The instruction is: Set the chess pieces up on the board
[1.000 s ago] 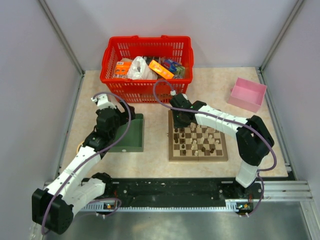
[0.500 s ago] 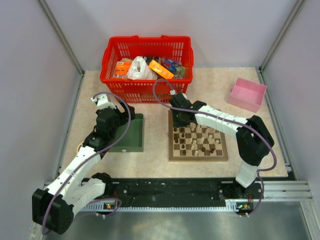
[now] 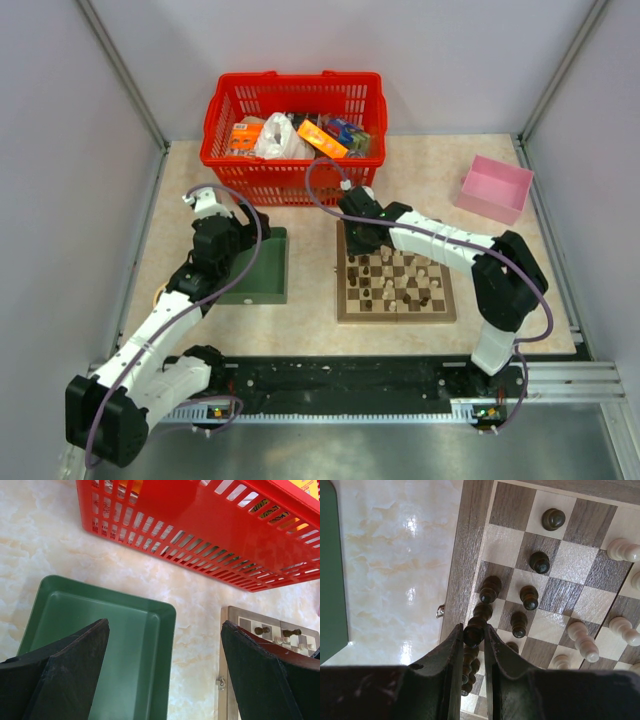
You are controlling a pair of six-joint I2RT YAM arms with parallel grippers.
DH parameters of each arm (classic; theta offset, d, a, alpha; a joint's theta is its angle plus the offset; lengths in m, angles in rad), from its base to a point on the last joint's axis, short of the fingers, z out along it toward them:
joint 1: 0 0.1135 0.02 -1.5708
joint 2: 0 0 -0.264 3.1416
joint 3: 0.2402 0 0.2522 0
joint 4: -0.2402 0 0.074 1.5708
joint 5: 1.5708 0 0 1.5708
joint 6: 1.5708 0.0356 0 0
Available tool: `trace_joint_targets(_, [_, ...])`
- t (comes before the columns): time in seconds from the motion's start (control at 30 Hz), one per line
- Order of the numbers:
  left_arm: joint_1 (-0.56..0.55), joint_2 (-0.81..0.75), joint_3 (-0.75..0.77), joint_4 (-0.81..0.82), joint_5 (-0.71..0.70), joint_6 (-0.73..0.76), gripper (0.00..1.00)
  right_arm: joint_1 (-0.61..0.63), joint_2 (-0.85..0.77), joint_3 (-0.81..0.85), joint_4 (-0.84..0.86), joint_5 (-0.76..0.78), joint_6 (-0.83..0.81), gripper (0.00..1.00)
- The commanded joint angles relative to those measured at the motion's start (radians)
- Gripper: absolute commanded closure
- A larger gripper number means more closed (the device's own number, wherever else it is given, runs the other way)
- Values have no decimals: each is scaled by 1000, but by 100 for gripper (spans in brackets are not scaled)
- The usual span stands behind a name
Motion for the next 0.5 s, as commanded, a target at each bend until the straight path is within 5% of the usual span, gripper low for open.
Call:
trace_joint_targets(0.0, [5, 3, -4, 49, 13, -12, 1, 22, 15, 37, 3, 0, 5, 84])
trace_joint_targets(0.47, [10, 4, -7, 52, 19, -14, 1, 22, 15, 32, 1, 0, 5, 76])
